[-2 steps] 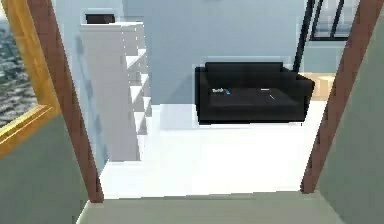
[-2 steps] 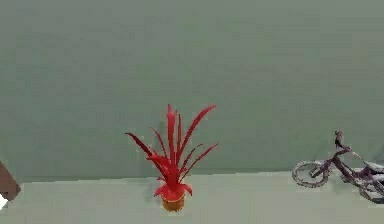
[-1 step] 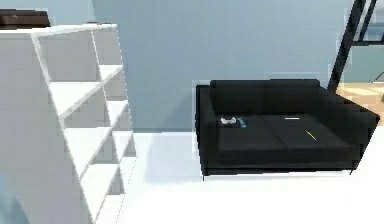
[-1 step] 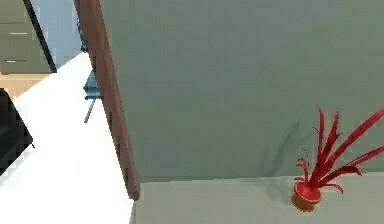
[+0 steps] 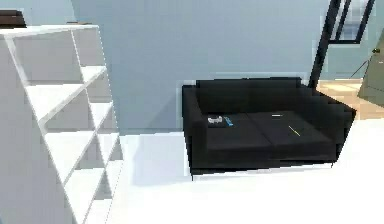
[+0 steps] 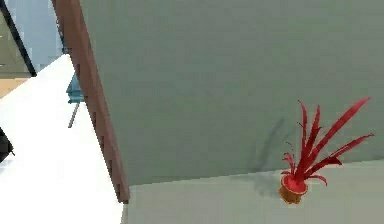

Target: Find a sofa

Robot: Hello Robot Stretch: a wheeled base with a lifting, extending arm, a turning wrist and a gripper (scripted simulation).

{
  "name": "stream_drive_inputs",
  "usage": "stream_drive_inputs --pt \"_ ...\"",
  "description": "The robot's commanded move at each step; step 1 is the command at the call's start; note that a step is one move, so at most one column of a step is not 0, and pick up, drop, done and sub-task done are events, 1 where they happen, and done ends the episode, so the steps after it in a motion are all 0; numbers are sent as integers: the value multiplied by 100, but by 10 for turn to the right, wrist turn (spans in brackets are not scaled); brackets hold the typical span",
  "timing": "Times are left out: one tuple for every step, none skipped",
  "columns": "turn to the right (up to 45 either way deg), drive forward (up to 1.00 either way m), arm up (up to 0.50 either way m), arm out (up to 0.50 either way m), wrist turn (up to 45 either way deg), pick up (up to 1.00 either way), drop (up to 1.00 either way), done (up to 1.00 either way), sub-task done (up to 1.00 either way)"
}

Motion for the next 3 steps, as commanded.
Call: stream_drive_inputs --pt "0 65 0 0 0 0 0 0 0" --pt "240 0 0 0 0 0 0 0 0" --pt "0 0 0 0 0 0 0 100 0"
